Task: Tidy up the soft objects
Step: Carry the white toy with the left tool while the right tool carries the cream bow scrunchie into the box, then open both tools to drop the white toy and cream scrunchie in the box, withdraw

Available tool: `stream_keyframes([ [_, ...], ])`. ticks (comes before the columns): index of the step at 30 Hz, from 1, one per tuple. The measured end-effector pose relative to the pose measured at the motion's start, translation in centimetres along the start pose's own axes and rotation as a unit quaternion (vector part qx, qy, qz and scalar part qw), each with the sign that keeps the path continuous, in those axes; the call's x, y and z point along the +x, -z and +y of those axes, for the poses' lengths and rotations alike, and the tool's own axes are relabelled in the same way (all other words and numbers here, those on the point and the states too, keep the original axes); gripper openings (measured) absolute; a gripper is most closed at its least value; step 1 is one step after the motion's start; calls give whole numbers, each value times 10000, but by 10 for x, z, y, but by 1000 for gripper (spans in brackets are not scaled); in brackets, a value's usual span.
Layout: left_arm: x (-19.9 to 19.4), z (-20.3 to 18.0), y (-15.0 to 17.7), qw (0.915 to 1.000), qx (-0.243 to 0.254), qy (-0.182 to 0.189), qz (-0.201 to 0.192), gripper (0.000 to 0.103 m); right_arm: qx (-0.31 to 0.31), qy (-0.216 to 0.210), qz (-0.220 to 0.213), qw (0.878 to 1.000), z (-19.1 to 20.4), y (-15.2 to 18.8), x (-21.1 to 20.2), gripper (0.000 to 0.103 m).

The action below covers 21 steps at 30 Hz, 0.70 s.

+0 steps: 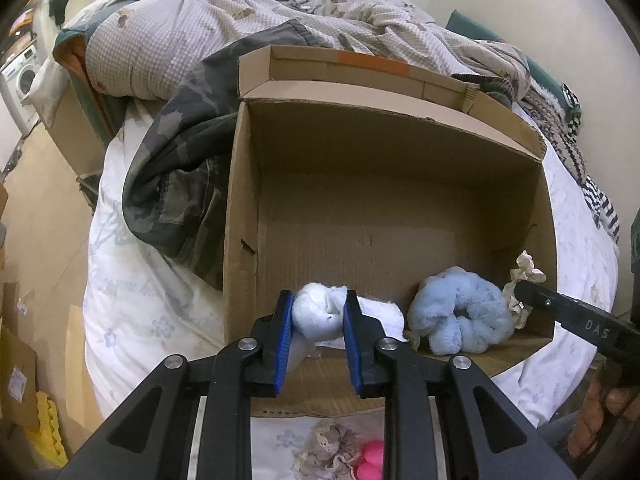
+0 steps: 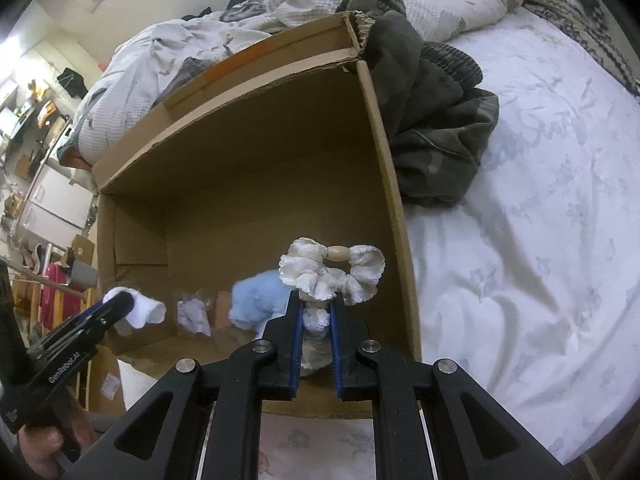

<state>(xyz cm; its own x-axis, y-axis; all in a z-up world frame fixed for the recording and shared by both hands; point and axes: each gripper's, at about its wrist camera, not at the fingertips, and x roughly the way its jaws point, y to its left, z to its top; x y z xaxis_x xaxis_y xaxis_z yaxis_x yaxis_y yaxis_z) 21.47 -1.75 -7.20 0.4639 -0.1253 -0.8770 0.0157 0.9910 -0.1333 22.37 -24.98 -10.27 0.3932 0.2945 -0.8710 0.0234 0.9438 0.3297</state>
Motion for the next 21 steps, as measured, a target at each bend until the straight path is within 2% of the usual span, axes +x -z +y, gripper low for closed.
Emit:
stream_keyframes([
  [9,3,-4,2,9999,68,48,125,23,-131,187,-7,9997,2,1,1,14],
  [10,4,-4,3,9999,66,65,138,25,-116,170,6,9998,2,1,2,17],
  [12,3,-5,2,9998,42,117,164,38,-63,146,3,9999,1,0,1,26],
  [13,2,-4,2,9998,14,105,140,52,-27,122,-11,9999,0,-1,1,36],
  [14,1,-5,2,9999,-7,80,103,62,15,66,-36,10000,-1,-1,-1,44],
  [15,-1,-4,2,10000,-30,49,39,63,59,-12,-60,10000,-2,-1,-2,61],
  [16,-3,-4,2,10000,-43,45,-11,64,92,-186,-58,9998,-1,-1,-3,69],
  [21,-5,-4,0,9999,-81,62,16,64,18,-308,-206,9993,6,-2,-10,70],
])
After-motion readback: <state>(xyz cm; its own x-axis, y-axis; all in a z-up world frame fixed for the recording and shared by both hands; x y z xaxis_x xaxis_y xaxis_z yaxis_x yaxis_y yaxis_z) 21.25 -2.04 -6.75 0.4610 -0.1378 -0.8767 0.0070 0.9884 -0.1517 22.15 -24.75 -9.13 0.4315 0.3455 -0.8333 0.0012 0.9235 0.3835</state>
